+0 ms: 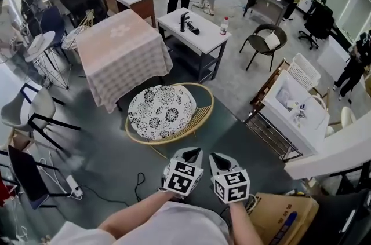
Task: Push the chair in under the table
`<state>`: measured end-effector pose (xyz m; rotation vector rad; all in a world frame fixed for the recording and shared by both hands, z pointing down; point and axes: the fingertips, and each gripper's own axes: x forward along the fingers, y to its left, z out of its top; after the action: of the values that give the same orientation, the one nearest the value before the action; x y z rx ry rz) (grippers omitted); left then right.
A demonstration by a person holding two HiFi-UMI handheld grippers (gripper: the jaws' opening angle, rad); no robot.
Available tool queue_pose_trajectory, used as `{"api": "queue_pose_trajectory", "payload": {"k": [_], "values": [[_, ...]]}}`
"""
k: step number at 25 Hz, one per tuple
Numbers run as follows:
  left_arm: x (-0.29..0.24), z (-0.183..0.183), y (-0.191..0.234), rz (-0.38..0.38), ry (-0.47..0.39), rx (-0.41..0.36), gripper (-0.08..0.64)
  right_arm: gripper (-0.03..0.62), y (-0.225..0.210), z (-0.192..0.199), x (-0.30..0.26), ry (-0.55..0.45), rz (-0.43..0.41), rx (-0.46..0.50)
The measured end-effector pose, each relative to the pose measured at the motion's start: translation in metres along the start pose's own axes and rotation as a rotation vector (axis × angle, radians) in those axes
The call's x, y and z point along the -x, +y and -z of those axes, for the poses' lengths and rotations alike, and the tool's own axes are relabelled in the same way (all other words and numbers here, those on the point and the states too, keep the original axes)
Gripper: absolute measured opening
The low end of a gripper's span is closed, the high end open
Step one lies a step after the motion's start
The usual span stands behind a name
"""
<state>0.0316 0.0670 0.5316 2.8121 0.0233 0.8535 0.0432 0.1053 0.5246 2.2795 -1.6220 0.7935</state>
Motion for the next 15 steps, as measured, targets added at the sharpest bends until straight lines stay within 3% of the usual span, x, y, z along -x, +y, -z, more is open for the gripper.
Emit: {"api": "queue_pose_trajectory", "payload": {"k": [6,15], "values": [[-0.008,0.003,0.032,-0.058,-0.005,0.013,0.005,0.005,-0.003,-0.015,-0.040,0.027,-0.073,0.073],[-0.033,0.010,0.069,-0.193,0.010,0.043,0.005,0.005,-0.025,-0.024,-0.092,0.087,-0.235,0.256]]}}
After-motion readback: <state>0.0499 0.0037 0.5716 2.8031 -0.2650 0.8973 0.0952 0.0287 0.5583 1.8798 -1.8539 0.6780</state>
